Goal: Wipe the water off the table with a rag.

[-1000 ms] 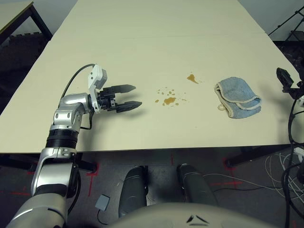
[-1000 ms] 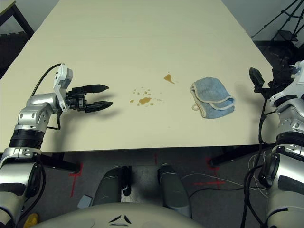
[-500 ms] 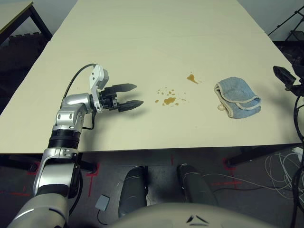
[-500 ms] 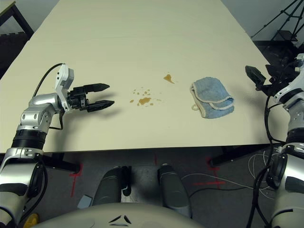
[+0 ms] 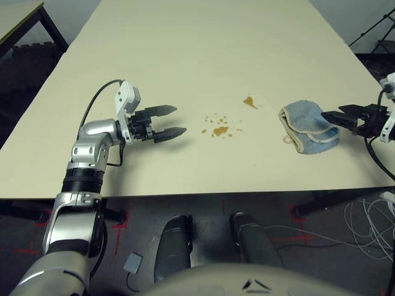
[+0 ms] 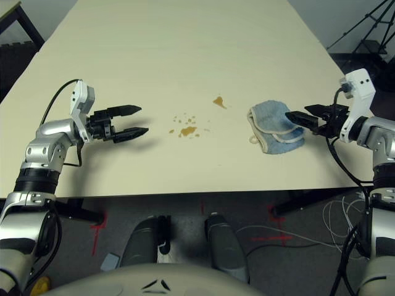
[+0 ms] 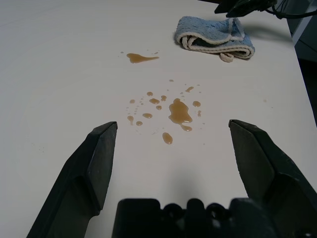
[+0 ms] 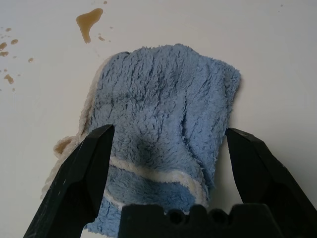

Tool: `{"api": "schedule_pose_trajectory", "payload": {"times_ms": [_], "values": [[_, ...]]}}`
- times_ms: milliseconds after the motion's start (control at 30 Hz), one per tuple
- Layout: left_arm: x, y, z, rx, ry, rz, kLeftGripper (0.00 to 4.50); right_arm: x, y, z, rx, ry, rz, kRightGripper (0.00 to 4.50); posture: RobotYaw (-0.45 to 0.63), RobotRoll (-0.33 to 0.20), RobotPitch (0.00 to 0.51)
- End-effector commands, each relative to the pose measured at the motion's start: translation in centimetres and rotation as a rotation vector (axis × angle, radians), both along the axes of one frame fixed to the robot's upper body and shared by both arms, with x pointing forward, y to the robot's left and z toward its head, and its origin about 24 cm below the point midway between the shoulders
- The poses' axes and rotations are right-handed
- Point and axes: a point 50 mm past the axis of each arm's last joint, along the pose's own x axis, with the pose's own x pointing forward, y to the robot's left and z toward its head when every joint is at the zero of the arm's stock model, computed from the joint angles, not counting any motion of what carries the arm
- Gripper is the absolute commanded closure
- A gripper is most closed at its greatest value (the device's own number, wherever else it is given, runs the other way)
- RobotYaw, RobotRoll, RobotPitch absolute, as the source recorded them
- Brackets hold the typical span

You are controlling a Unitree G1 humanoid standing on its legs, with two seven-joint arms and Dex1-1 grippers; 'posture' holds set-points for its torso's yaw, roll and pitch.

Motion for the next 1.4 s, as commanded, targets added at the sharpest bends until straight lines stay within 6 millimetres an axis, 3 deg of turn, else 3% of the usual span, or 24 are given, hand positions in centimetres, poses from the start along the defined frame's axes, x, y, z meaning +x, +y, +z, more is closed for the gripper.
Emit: {"api": "schedule_pose_trajectory", "payload": {"times_ms": [33,333,800,1200,1233,1400], "values": [[-0.2,0.2,0.2,-0.006,-0.01,0.002,0.0,0.4,0.0,-1.0,-0.047,0.028,-0.039,0.04,-0.25,0.0,0.123],[-0.3,0.4,0.3,0.004,-0.009,0.004,0.0,1.8,0.6,-2.8,-0.112,0.003,-0.105,0.04,-0.24,0.0,0.126],[-0.3,0.7,0.5,0.016,-0.011,0.012,0.0,1.1,3.5,-5.9,-0.116,0.158,0.079,0.04,-0.24,0.0,0.129],[-0.2,0.8,0.6,0.021,-0.015,0.017,0.0,1.4,3.9,-5.4,-0.132,0.105,0.073,4.24,-0.23,0.0,0.132],[-0.2,0.8,0.6,0.021,-0.015,0.017,0.0,1.6,3.8,-5.1,-0.116,0.086,0.057,4.41,-0.23,0.0,0.132],[-0.1,0.9,0.4,0.028,-0.011,0.018,0.0,3.5,3.5,-1.9,-0.025,-0.12,-0.1,4.45,-0.24,0.0,0.126]]}}
